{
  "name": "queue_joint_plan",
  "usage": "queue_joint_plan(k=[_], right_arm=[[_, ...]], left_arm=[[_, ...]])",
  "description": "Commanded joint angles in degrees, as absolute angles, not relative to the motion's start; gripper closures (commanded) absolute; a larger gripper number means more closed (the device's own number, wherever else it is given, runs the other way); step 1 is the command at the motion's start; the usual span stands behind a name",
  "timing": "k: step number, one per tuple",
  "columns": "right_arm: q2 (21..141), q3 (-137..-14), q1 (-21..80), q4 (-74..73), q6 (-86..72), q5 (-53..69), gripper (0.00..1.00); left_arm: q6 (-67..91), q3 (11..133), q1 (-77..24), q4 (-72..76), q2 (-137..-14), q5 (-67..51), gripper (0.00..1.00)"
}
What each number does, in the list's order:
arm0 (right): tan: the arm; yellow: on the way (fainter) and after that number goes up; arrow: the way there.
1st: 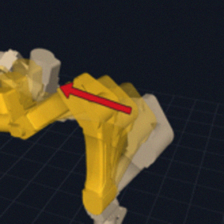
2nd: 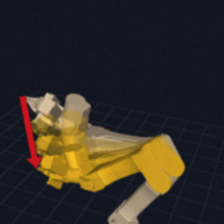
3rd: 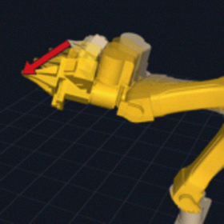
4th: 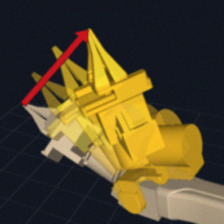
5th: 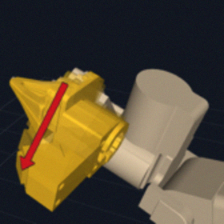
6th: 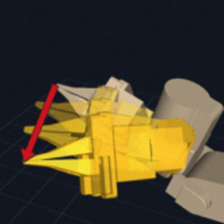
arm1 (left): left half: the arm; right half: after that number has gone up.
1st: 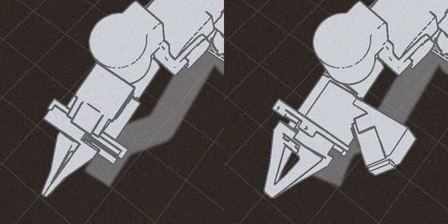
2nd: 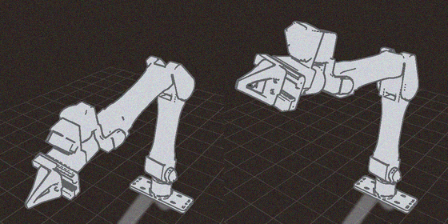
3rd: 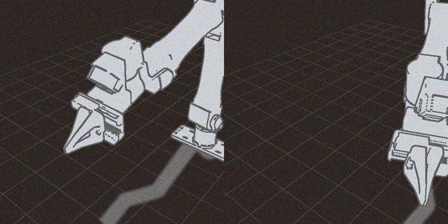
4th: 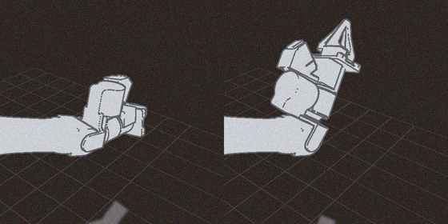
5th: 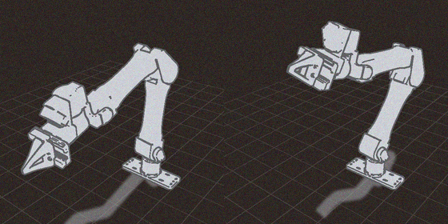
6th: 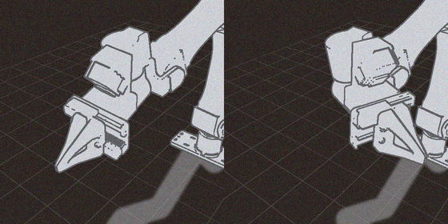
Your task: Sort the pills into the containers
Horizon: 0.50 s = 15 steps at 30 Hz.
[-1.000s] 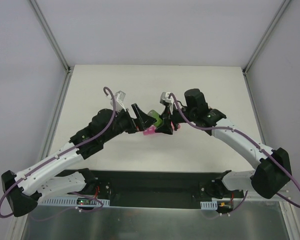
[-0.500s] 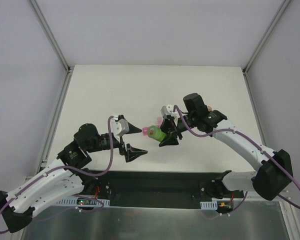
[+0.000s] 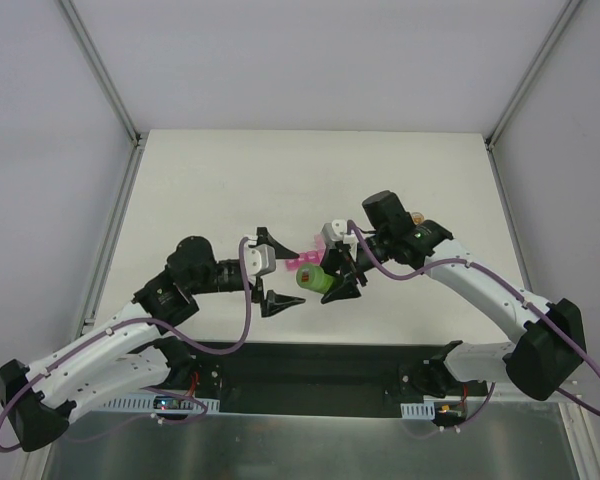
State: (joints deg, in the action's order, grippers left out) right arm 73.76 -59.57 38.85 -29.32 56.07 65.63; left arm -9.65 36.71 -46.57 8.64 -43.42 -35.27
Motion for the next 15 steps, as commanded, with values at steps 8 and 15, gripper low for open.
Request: queue_joint_plan(k=[8, 15], right_arm=[[74.0, -62.67, 39.55, -29.88, 58.97, 69.17, 0.91], [74.35, -62.75, 39.64, -30.06, 58.89, 69.26, 0.91]], left_arm=[[-8.26, 40.34, -47.55, 14.59, -45.79, -37.44, 0.16], [-7.82, 41.48, -48.78, 14.68, -47.64, -36.57, 0.24]])
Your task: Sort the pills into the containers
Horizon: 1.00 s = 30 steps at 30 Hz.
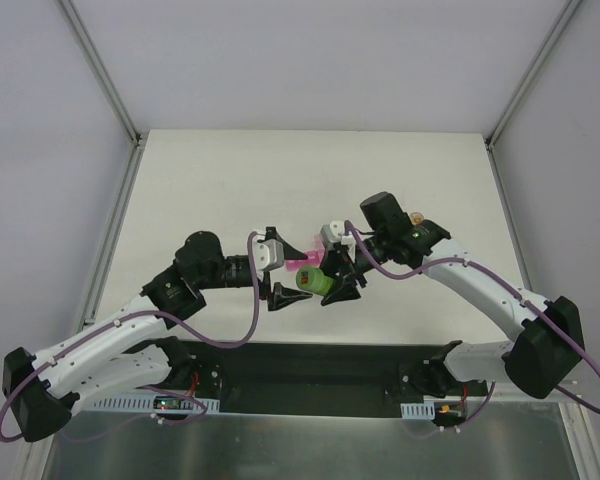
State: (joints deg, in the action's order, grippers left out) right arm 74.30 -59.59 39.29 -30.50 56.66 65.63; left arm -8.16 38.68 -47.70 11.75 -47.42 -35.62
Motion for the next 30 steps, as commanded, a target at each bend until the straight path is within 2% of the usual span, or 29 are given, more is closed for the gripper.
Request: queue_joint_plan(k=[1, 3, 4, 6, 7, 8, 10, 14, 17, 30], right_arm=[[74.44, -62.84, 39.64, -30.06, 58.8, 69.26, 0.91], [74.44, -62.84, 39.55, -30.15, 58.89, 69.17, 0.91], [74.62, -62.93, 39.72, -30.15, 58.97, 69.08, 0.91], [74.71, -62.93, 39.64, -30.15, 58.89, 68.65, 0.91], [74.79, -62.84, 39.64, -30.23, 58.89, 68.38, 0.91], [74.79, -62.84, 39.64, -30.15, 59.06, 68.12, 0.91], [74.88, -62.93, 39.64, -30.23, 59.15, 66.98, 0.91], [74.62, -62.93, 39.81, -29.8, 58.98, 65.48, 0.91], [74.18, -62.58, 39.99, -28.92, 58.45, 64.25, 0.91], [73.57, -61.44, 40.34, -23.91, 54.41, 56.78, 0.91]], left_arm=[[-7.82, 41.48, -48.87, 14.68, -47.81, -36.56, 0.3], [-7.3, 41.75, -48.95, 14.68, -47.9, -36.65, 0.35], [-6.95, 41.84, -48.96, 14.68, -48.07, -36.56, 0.48], [-5.89, 42.1, -48.96, 14.76, -47.99, -36.48, 0.59], [-5.45, 42.1, -48.96, 14.85, -47.81, -36.47, 0.7], [-4.23, 42.19, -48.96, 14.94, -47.64, -36.3, 0.74], [-2.91, 42.28, -48.96, 14.94, -47.55, -36.74, 0.82], [3.59, 43.24, -48.96, 13.63, -48.07, -37.35, 0.89], [8.78, 44.82, -48.96, 11.08, -49.13, -36.56, 1.0], [33.65, 51.59, -48.96, -3.95, -52.21, -20.32, 1.0]])
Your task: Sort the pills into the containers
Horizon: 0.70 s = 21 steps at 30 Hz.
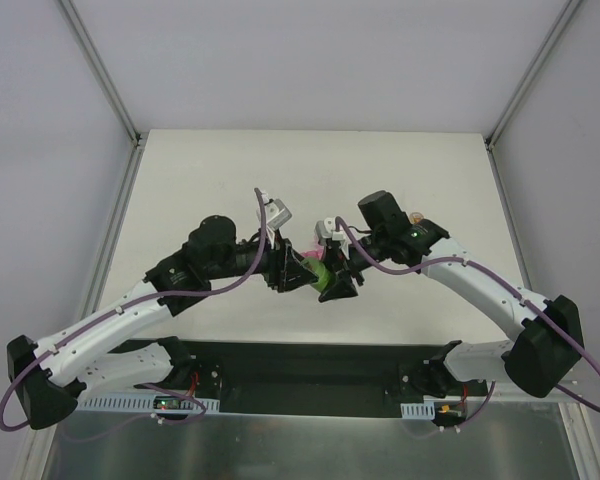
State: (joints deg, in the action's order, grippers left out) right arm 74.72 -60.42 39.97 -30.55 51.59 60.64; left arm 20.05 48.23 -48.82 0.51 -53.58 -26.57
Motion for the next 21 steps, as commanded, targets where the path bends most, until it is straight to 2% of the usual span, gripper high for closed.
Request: queue_joint_plan(k=[1, 12, 21], right_arm=[[73.56, -61.44, 40.34, -23.65, 53.8, 56.26, 0.91], [73.65, -61.08, 40.52, -20.83, 51.24, 51.77, 0.92], [73.65, -60.91, 40.52, -20.65, 51.15, 50.45, 0.92]], left_arm=[[34.62, 51.68, -48.96, -4.65, -51.95, -19.61, 1.0], [45.16, 54.66, -48.96, -15.28, -52.99, -10.11, 1.0], [52.3, 63.45, -48.96, -22.93, -60.29, -13.1, 1.0]])
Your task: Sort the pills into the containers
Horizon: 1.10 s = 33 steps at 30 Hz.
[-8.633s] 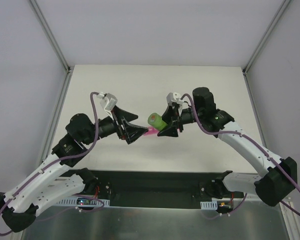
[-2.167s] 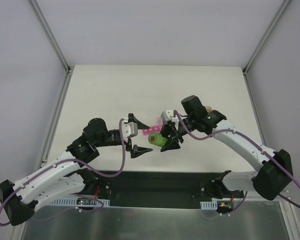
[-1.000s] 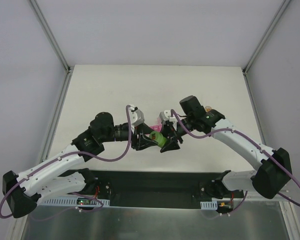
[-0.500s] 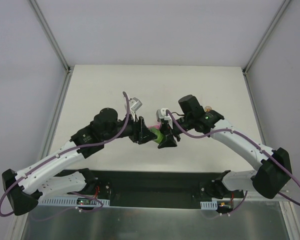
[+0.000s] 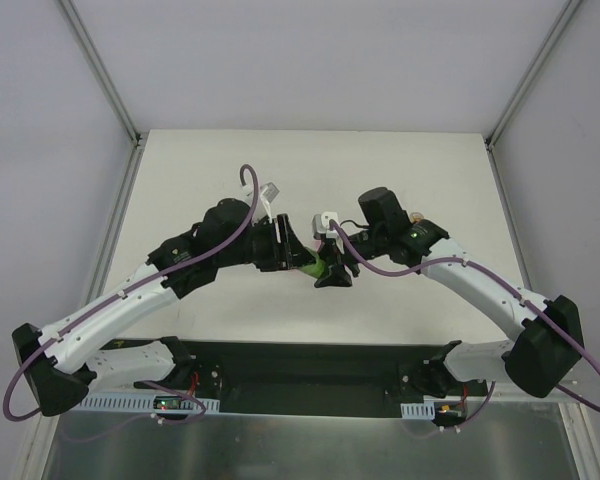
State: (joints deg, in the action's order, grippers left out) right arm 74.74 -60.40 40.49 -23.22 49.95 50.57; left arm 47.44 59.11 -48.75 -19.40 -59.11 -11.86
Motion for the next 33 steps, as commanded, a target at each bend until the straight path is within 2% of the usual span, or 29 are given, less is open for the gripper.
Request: queue_joint_plan(k=[1, 2, 3, 4, 6, 7, 11, 13, 15, 17, 22, 25, 33], right_arm=[[73.65, -60.91, 40.6, -20.65, 51.15, 50.54, 0.92], [73.57, -60.91, 40.61, -20.48, 51.24, 50.62, 0.92], [73.56, -60.91, 40.52, -20.48, 51.07, 50.62, 0.92], [73.48, -60.91, 40.6, -20.57, 51.06, 50.71, 0.92], [73.56, -61.0, 40.52, -20.57, 50.98, 51.06, 0.92], [73.56, -61.0, 40.52, -20.39, 50.8, 51.24, 0.92], [73.65, -61.0, 40.52, -20.48, 50.45, 52.38, 0.92], [73.48, -60.91, 40.52, -20.57, 50.45, 53.17, 0.92], [73.48, -60.91, 40.52, -20.57, 50.62, 53.79, 0.92], [73.39, -60.82, 40.52, -21.0, 51.24, 55.53, 0.92], [73.3, -60.91, 40.52, -23.02, 53.78, 58.8, 0.92], [73.04, -60.91, 40.6, -23.64, 54.66, 58.97, 0.92], [73.39, -61.17, 40.52, -24.87, 55.72, 59.68, 0.92]], left_arm=[[51.95, 64.41, -48.87, -23.72, -60.47, -13.01, 1.0], [51.68, 64.77, -48.87, -24.86, -60.38, -12.49, 0.99], [50.98, 65.04, -48.87, -25.05, -60.12, -12.22, 0.92], [50.37, 65.21, -48.78, -24.96, -59.68, -12.3, 0.72], [48.09, 65.39, -48.78, -24.96, -58.72, -12.39, 0.47], [47.29, 65.39, -48.78, -24.96, -58.36, -11.96, 0.31], [40.45, 63.99, -48.78, -23.65, -54.77, -11.07, 0.05], [34.3, 61.89, -48.78, -21.28, -52.4, -11.94, 0.01], [24.68, 60.3, -48.78, -19.61, -50.81, -13.79, 0.01], [15.6, 55.57, -48.87, -14.1, -47.14, -22.18, 0.01], [-17.19, 39.42, -49.66, -4.15, -38.42, -32.34, 0.01], [-24.24, 37.18, -49.75, -0.27, -37.7, -29.8, 0.01], [-24.52, 39.64, -49.75, 7.29, -42.54, -28.92, 0.01]])
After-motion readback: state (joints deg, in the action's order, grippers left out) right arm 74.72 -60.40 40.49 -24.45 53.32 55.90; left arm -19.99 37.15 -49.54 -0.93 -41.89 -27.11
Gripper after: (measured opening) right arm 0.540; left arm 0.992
